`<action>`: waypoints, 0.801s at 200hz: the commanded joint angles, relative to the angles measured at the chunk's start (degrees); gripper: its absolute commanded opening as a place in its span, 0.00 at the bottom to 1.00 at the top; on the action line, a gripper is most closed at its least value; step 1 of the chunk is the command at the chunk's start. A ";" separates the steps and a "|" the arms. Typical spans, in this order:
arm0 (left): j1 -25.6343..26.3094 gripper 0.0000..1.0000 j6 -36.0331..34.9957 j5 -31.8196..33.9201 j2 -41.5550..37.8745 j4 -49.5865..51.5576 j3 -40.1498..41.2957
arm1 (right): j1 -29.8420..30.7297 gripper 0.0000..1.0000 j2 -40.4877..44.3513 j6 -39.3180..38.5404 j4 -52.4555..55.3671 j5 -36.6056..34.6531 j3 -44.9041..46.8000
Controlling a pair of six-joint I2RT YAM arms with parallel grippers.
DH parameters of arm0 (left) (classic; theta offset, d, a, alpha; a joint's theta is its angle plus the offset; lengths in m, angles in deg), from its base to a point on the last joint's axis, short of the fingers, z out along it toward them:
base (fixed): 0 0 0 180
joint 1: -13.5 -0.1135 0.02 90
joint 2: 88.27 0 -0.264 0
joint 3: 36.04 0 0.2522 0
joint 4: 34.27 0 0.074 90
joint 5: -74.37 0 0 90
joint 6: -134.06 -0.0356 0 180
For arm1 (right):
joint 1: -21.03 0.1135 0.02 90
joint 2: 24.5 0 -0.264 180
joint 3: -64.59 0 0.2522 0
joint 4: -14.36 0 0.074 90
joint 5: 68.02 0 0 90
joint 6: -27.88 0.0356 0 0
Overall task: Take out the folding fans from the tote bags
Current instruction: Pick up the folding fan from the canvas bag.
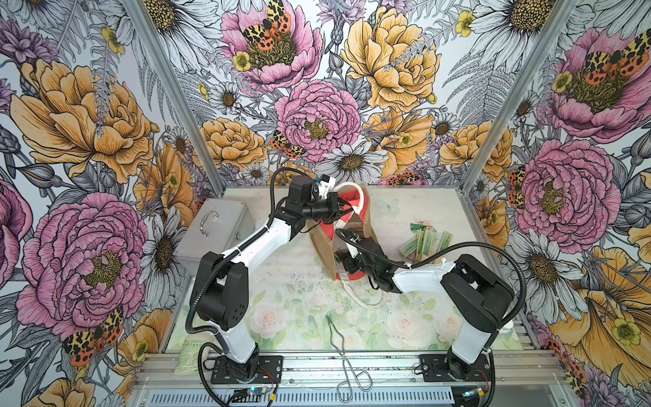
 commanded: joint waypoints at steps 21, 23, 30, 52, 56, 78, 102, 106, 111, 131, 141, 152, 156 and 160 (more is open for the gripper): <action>-0.05 0.00 3.95 -5.40 -2.38 -7.70 -0.16 | 3.72 0.60 -1.10 -3.90 -6.72 -11.20 2.40; -0.10 0.00 3.95 -5.43 -2.46 -7.73 -0.08 | 3.72 0.61 -1.10 -3.79 -6.91 -11.14 2.53; -0.21 0.00 4.10 -5.47 -2.73 -7.84 -0.05 | 3.64 0.61 -1.18 -3.48 -7.36 -10.38 2.90; -1.11 0.00 4.39 -5.78 -3.69 -8.21 0.32 | 3.37 0.60 -2.41 -2.40 -3.68 -5.97 1.16; -1.17 0.00 4.39 -5.74 -3.87 -8.23 0.32 | 3.32 0.60 -2.77 -2.19 -2.21 -5.90 0.40; -1.13 0.00 4.39 -5.93 -4.51 -8.21 0.49 | 3.36 0.61 -5.07 -0.11 4.09 -7.44 -3.58; -1.06 0.00 4.30 -5.79 -5.06 -8.22 0.74 | 2.98 0.61 -7.27 2.37 8.28 -5.08 -6.44; -0.85 0.00 4.30 -5.66 -4.99 -8.21 0.73 | 2.95 0.61 -7.68 2.78 8.75 -4.76 -6.86; -1.00 0.00 4.30 -5.66 -5.09 -8.21 0.73 | 2.96 0.61 -8.00 3.33 9.14 -4.36 -7.21; -0.80 0.00 4.39 -5.93 -5.13 -8.29 0.72 | 2.99 0.61 -8.56 4.88 8.64 -3.14 -7.10; -0.87 0.00 4.39 -5.87 -5.27 -8.34 0.67 | 2.99 0.60 -8.50 5.45 8.84 -3.22 -7.04; -0.84 0.00 4.39 -5.76 -5.50 -8.38 0.64 | 3.01 0.57 -8.24 5.91 9.08 -3.54 -6.88; -0.85 0.00 4.39 -5.67 -5.56 -8.38 0.65 | 2.99 0.55 -8.07 6.00 9.08 -3.61 -6.68; -0.87 0.00 4.39 -5.66 -5.67 -8.38 0.60 | 3.01 0.53 -7.96 6.07 9.16 -3.61 -6.65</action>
